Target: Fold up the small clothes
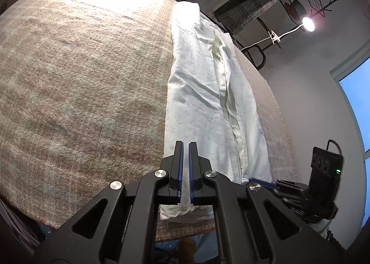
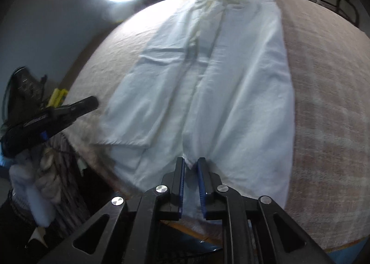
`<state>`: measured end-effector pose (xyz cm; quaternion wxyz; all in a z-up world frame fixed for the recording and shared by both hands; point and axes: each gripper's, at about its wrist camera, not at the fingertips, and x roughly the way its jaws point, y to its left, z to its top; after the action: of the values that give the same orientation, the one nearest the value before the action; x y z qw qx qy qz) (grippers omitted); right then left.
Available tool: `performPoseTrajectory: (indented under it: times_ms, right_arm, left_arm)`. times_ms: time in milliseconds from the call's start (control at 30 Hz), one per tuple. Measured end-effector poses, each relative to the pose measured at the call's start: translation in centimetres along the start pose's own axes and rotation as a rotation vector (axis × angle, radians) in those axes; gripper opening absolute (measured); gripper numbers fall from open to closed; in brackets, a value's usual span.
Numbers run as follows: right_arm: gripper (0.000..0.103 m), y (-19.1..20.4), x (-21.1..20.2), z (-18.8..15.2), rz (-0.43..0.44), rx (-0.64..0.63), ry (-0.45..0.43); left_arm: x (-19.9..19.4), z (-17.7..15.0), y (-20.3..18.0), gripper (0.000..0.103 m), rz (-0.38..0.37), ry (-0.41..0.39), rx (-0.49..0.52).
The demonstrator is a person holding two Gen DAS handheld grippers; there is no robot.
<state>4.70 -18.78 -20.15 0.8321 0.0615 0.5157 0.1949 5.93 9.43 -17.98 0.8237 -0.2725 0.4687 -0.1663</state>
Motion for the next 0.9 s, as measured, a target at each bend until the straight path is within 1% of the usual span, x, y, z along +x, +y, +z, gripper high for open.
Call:
performPoseTrajectory:
  times_ms: [33,67,100,133,200,233,300,367,400,467,533,633,733,800,867,900]
  right_arm:
    - [0.019,0.3,-0.3,0.0,0.038,-0.022,0.015]
    - [0.031,0.7,-0.8,-0.1,0.075,-0.053,0.022]
    - [0.035,1.1,-1.7,-0.2,0.093,-0.085,0.001]
    - [0.034,1.2,-3.2,-0.3,0.1,-0.115,-0.043]
    - [0.033,0.5,-5.1,0.0,0.085,-0.112,-0.105]
    - [0.032,-0.5,-6.0,0.5,0.059,-0.085,-0.143]
    - [0.03,-2.4,-6.9,1.6,0.017,-0.031,-0.185]
    - [0.023,-4.5,-7.4,3.1,-0.018,0.019,-0.218]
    - [0.021,-5.1,-7.4,3.8,-0.035,0.026,-0.233]
    - [0.012,-6.1,-7.1,5.6,-0.069,0.017,-0.248]
    - [0.008,-6.9,-6.2,7.2,-0.069,0.01,-0.241]
    - [0.007,-7.7,-4.6,9.6,-0.079,-0.004,-0.228]
    - [0.007,-8.3,-2.8,11.6,-0.076,-0.026,-0.221]
    - [0.007,-9.1,-1.4,12.2,-0.077,-0.02,-0.19]
    - [0.007,-10.0,0.1,11.9,-0.106,-0.003,-0.142]
    - [0.007,-10.4,0.5,11.5,-0.107,0.008,-0.125]
  left_arm:
    - [0.1,0.1,-0.3,0.0,0.0,0.0,0.008]
    - [0.2,0.1,-0.4,0.0,-0.001,-0.001,0.012]
    - [0.3,0.2,-0.8,0.0,-0.008,-0.001,0.016]
    - [0.4,0.3,-1.0,0.0,-0.013,0.0,0.019]
    - [0.9,0.3,-2.2,0.0,-0.037,0.008,0.035]
    - [1.1,0.3,-2.7,0.0,-0.047,0.014,0.047]
    - [2.1,0.0,-4.7,0.0,-0.068,0.033,0.093]
    - [3.1,-0.3,-6.6,0.0,-0.092,0.051,0.131]
    - [3.7,-0.5,-7.6,0.0,-0.106,0.061,0.151]
    - [5.0,-0.7,-9.5,0.0,-0.123,0.078,0.196]
    - [6.4,-1.0,-11.0,0.0,-0.128,0.093,0.234]
    - [8.5,-1.4,-12.7,0.0,-0.141,0.132,0.287]
    - [10.3,-2.1,-14.0,0.0,-0.103,0.17,0.366]
    - [11.1,-2.5,-14.0,0.0,-0.076,0.187,0.391]
    - [11.5,-2.7,-13.3,0.0,-0.061,0.203,0.385]
    - [11.5,-2.9,-12.8,0.0,-0.059,0.209,0.377]
